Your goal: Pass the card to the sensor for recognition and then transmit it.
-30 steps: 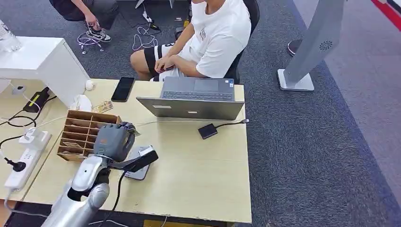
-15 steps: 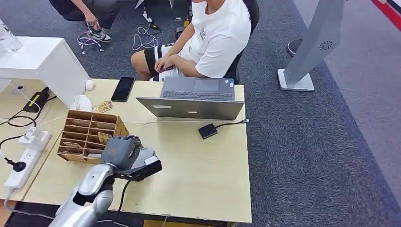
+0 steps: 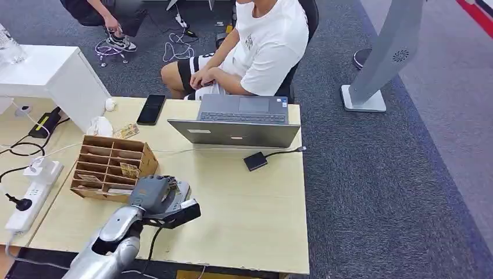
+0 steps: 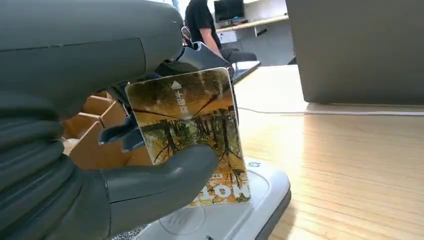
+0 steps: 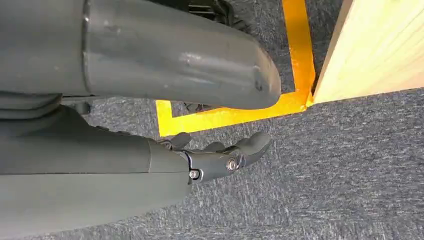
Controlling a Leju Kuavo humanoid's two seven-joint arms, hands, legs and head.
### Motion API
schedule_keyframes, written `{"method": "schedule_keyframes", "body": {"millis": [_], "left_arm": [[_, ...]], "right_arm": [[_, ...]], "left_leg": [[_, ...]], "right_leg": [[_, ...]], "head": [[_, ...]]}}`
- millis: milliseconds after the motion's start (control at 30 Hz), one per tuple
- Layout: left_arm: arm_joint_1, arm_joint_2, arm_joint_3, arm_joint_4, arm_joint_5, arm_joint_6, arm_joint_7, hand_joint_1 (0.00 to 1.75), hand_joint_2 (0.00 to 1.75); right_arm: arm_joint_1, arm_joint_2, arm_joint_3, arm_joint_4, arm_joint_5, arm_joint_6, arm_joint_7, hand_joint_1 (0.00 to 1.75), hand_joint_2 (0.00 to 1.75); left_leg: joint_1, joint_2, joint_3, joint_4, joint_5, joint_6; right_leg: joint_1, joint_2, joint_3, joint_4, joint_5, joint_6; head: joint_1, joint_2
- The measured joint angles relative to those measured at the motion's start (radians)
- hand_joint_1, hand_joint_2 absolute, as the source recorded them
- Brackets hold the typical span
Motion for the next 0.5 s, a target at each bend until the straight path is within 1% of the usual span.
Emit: {"method": "schedule_keyframes", "body": {"millis": [333, 400, 500], "left_arm": [[-0.003, 0.011, -0.006, 0.004, 0.013, -0.004, 0.0, 1.75, 1.75], [-0.001, 0.011, -0.006, 0.004, 0.015, 0.037, -0.007, 1.75, 1.75], [0.006, 0.002, -0.006, -0.012, -0.012, 0.142, -0.013, 1.75, 1.75]], "right_arm": [[0.0, 0.0, -0.003, 0.0, 0.001, 0.0, 0.003, 0.0, 0.0], [0.0, 0.0, -0.007, 0.0, 0.002, 0.0, 0.003, 0.0, 0.0], [0.001, 0.0, -0.011, 0.0, 0.006, 0.0, 0.0, 0.0, 0.0]], "left_leg": [[0.0, 0.0, 0.0, 0.0, 0.0, 0.0], [0.0, 0.0, 0.0, 0.0, 0.0, 0.0], [0.0, 0.0, 0.0, 0.0, 0.0, 0.0]], "right_leg": [[0.0, 0.0, 0.001, 0.0, 0.0, 0.0], [0.0, 0.0, 0.0, 0.0, 0.0, 0.0], [0.0, 0.0, 0.0, 0.0, 0.0, 0.0]], "head": [[0.0, 0.0], [0.0, 0.0], [0.0, 0.0]]}}
